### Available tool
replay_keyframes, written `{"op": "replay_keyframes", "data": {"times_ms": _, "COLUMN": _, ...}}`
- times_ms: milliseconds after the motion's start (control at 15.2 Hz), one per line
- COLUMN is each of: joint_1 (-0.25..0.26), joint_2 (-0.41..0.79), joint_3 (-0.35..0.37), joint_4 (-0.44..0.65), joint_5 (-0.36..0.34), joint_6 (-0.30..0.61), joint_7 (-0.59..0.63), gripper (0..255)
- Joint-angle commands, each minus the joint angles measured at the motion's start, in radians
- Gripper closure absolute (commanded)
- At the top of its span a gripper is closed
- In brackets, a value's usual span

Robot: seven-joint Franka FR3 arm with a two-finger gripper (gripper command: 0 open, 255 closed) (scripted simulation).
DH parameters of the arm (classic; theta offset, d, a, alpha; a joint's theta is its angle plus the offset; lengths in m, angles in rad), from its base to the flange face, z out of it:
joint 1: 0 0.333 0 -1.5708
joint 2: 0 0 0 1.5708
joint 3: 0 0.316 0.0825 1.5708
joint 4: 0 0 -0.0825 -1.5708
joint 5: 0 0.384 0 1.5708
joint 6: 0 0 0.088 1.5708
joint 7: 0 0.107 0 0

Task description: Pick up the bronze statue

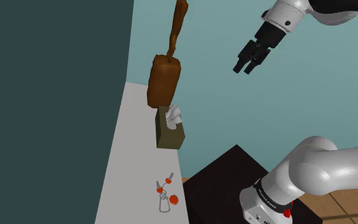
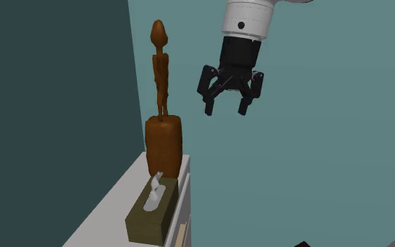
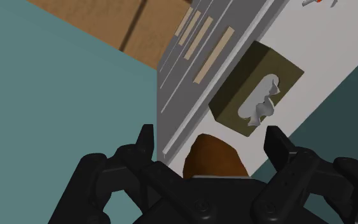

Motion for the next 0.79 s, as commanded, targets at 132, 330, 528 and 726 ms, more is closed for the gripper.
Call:
{"op": "replay_keyframes", "data": {"times_ms": 132, "joint_1": -0.011, "joint_2": 0.028, "joint_3": 0.060, "joint_4": 0.000, "joint_5": -0.012, "joint_6": 0.081, "joint_7": 0.073, "gripper": 0}}
{"op": "replay_keyframes", "data": {"times_ms": 330, "joint_1": -0.036, "joint_2": 0.084, "joint_3": 0.150, "joint_4": 0.015, "joint_5": -0.046, "joint_6": 0.194, "joint_7": 0.188, "gripper": 0}}
{"op": "replay_keyframes", "data": {"times_ms": 528, "joint_1": -0.074, "joint_2": 0.154, "joint_3": 0.243, "joint_4": 0.048, "joint_5": -0.103, "joint_6": 0.292, "joint_7": 0.314, "gripper": 0}}
{"op": "replay_keyframes", "data": {"times_ms": 726, "joint_1": -0.127, "joint_2": 0.236, "joint_3": 0.340, "joint_4": 0.102, "joint_5": -0.187, "joint_6": 0.370, "joint_7": 0.453, "gripper": 0}}
